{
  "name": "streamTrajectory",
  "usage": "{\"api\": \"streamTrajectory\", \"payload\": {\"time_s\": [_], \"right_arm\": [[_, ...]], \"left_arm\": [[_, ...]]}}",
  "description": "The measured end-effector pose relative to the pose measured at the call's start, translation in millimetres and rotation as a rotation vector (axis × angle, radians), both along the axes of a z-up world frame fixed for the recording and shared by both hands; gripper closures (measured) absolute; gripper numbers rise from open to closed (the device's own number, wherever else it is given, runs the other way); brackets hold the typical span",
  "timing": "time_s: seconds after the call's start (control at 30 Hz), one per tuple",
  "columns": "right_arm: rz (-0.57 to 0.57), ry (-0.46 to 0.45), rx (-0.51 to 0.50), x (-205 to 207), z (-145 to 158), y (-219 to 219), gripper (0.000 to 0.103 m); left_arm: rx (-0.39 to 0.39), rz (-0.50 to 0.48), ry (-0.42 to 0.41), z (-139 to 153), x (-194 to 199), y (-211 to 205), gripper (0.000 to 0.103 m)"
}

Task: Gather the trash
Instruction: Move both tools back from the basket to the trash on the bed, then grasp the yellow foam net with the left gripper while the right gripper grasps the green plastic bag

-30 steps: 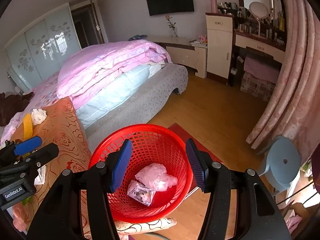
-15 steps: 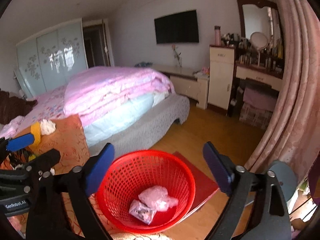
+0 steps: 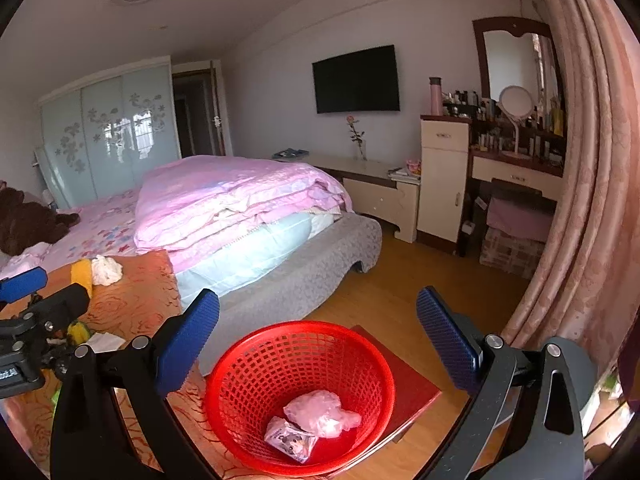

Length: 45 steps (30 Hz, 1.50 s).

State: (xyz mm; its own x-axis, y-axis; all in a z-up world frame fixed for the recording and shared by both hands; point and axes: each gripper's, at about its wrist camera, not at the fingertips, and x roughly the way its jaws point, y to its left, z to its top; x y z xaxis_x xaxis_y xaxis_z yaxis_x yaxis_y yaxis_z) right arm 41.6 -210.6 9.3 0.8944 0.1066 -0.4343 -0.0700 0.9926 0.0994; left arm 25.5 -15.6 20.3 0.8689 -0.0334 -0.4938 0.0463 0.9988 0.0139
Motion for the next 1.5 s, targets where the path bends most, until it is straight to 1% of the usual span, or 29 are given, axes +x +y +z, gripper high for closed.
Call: {"api": "streamTrajectory", "payload": {"time_s": [0.1,0.27,0.47,0.6,0.67,0.83,0.93,1.03,1.2,1.3,1.37,1.4,1.5], "right_arm": [[0.018,-0.003,-0.003,-4,2,6,0.007],[0.052,0.018,-0.010,-4,1,18,0.007],[0.099,0.044,-0.024,-8,-1,35,0.007],[0.146,0.069,-0.040,-11,-6,49,0.007],[0.175,0.081,-0.047,-12,-7,55,0.007],[0.219,0.099,-0.060,-16,-11,66,0.007],[0.235,0.111,-0.061,-17,-13,71,0.007],[0.255,0.126,-0.068,-19,-17,78,0.007],[0.281,0.140,-0.081,-22,-22,86,0.007],[0.286,0.145,-0.084,-22,-22,86,0.007],[0.285,0.145,-0.084,-22,-22,87,0.007],[0.285,0.144,-0.085,-22,-22,86,0.007],[0.287,0.150,-0.086,-22,-24,87,0.007]], "left_arm": [[-0.012,0.028,0.013,-1,-3,12,0.010],[-0.045,0.089,0.035,0,-9,39,0.010],[-0.047,0.157,0.078,-9,-18,74,0.010],[-0.092,0.193,0.104,-9,-26,109,0.010],[-0.106,0.223,0.099,-5,-31,128,0.010],[-0.098,0.286,0.083,1,-48,168,0.010],[-0.090,0.320,0.105,-7,-59,187,0.011],[-0.094,0.338,0.138,-22,-70,200,0.011],[-0.110,0.281,0.224,-50,-74,204,0.012],[-0.138,0.265,0.269,-66,-70,210,0.022],[-0.148,0.263,0.295,-74,-65,211,0.032],[-0.150,0.264,0.306,-78,-63,212,0.035],[-0.161,0.258,0.324,-85,-60,215,0.049]]}}
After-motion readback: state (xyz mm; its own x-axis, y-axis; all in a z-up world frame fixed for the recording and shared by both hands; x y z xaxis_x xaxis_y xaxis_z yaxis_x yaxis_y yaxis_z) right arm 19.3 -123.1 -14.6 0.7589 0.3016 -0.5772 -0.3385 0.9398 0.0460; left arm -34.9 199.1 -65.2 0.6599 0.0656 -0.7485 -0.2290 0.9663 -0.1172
